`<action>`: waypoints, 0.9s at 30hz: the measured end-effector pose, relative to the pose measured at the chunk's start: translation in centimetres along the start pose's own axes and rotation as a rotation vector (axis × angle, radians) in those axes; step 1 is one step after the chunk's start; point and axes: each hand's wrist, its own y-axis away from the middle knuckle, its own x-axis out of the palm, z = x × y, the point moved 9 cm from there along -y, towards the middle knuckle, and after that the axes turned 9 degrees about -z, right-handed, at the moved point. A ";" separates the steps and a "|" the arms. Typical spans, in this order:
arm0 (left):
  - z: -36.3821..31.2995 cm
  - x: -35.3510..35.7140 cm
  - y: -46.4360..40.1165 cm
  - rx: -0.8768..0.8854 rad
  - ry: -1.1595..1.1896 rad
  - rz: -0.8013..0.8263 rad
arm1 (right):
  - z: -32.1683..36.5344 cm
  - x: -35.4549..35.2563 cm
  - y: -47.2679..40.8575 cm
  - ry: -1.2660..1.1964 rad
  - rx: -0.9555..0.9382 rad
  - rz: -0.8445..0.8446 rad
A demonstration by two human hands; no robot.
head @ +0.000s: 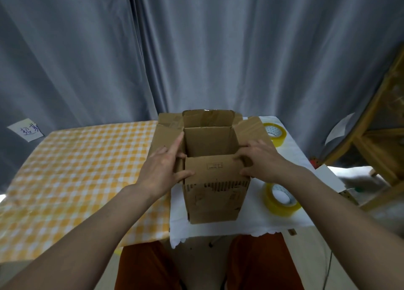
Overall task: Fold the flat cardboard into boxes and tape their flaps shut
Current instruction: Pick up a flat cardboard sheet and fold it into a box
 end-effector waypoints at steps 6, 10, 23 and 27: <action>-0.8 0.9 0.9 0.159 -0.151 0.110 | 0.0 0.6 -0.3 0.027 0.001 0.021; -0.7 1.3 1.0 0.186 -0.198 0.189 | -0.5 -0.4 -2.1 -0.004 0.114 0.017; -0.6 1.5 1.1 0.197 -0.313 0.223 | 2.3 0.1 -5.9 0.041 -0.056 0.147; -1.2 1.8 0.9 0.204 -0.339 0.217 | 1.7 2.3 -4.8 0.143 -0.079 0.317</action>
